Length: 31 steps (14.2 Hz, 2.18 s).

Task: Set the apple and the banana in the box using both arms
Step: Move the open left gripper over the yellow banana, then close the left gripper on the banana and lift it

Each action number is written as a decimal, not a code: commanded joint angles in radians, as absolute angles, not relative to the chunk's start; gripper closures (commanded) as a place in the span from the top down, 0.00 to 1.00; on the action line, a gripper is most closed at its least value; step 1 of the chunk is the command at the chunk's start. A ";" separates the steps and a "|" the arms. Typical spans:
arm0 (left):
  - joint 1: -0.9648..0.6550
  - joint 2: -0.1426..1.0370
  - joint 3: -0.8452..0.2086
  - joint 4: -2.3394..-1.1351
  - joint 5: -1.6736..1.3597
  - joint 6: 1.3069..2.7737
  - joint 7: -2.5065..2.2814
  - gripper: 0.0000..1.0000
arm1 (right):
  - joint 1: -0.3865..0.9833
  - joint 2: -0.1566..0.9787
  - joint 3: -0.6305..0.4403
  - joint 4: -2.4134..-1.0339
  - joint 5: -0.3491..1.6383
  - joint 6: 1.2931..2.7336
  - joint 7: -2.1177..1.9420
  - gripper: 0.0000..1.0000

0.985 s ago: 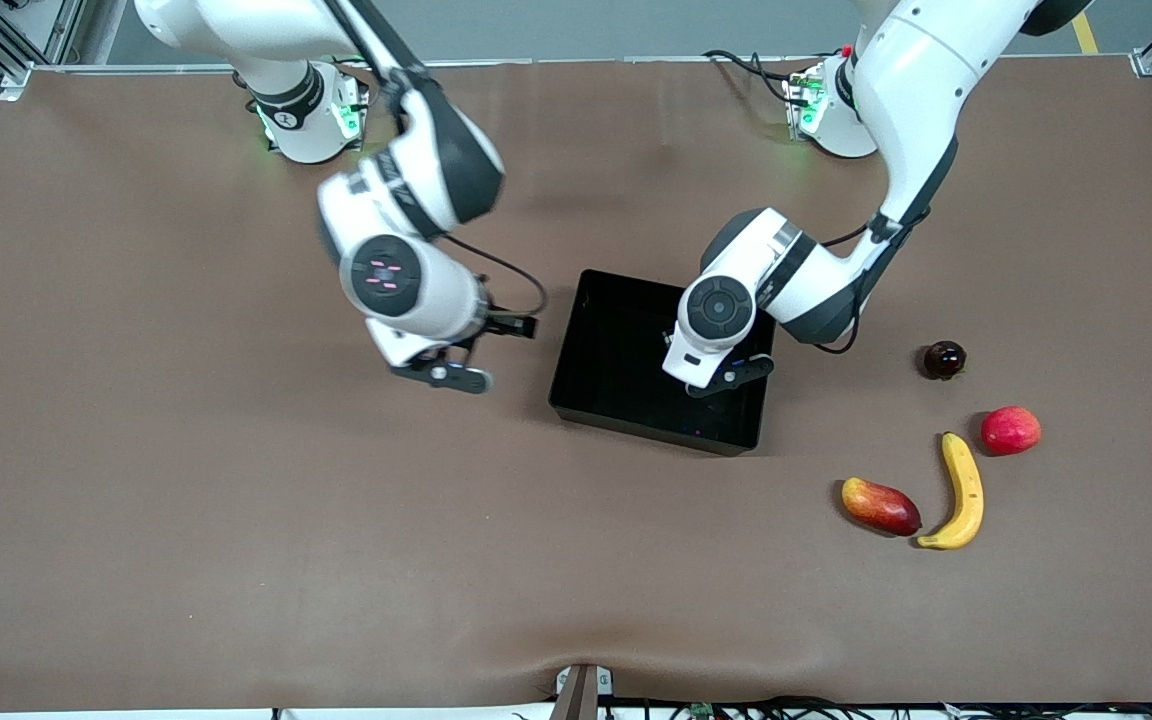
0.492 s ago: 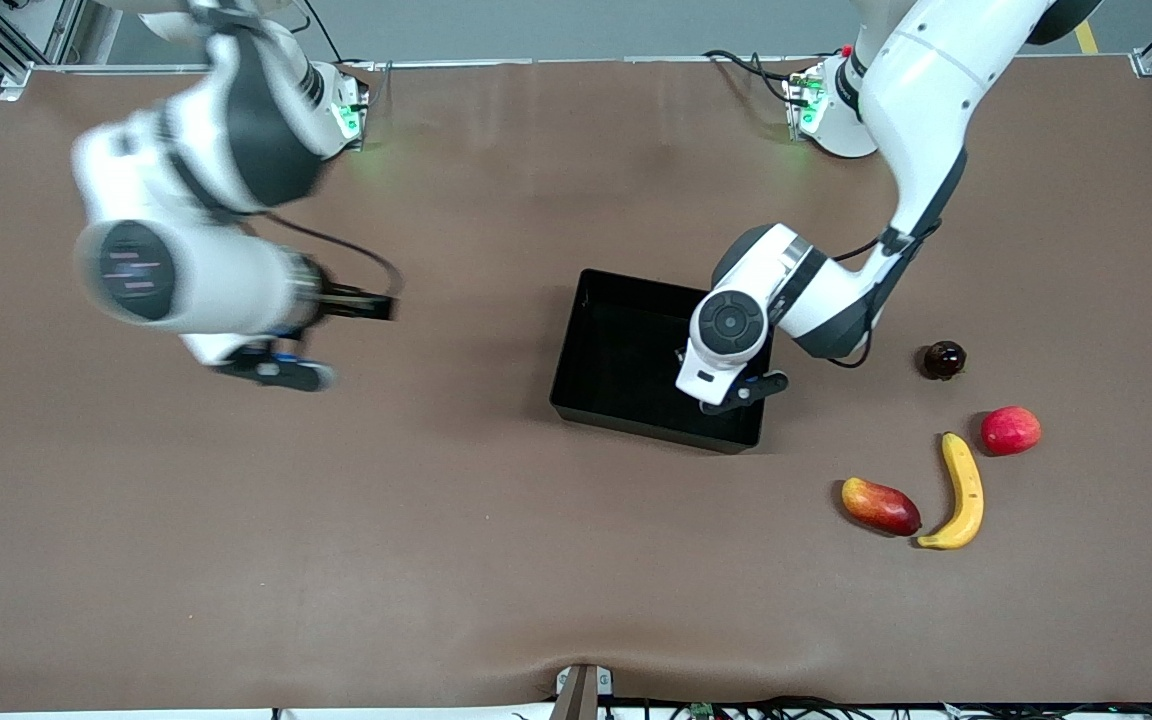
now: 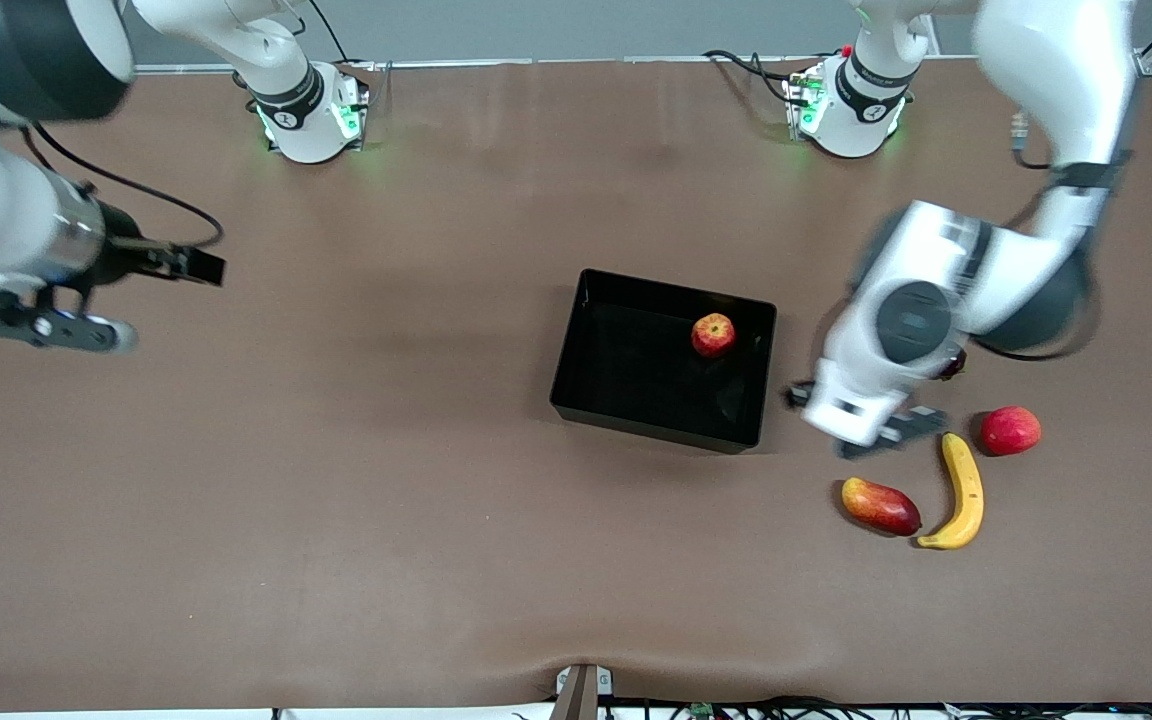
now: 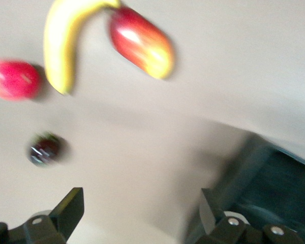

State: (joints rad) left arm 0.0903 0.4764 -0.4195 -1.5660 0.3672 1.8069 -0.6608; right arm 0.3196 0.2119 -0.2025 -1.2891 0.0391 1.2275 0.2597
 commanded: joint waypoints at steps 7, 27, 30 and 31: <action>0.345 0.673 -0.430 -1.568 0.589 2.147 -0.230 0.92 | 0.187 -0.170 -0.189 -1.816 0.005 1.531 0.112 1.00; 0.414 0.540 -0.535 -1.591 0.569 2.090 -0.161 0.00 | -0.012 -0.025 -0.050 -1.568 -0.009 1.402 -0.084 1.00; 0.405 0.471 -0.633 -1.588 0.459 1.978 -0.233 0.00 | -0.012 -0.034 -0.040 -1.568 -0.009 1.404 -0.084 1.00; 0.405 0.466 -0.688 -1.589 0.445 1.942 -0.309 0.00 | -0.011 -0.040 -0.038 -1.569 -0.009 1.405 -0.084 1.00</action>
State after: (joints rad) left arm 0.4061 0.4973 -0.6202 -1.5577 0.4789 1.9919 -0.2109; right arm 0.0151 -0.0245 -0.0646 -1.5796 -0.0048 1.4189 -0.0744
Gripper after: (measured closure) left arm 0.661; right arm 0.000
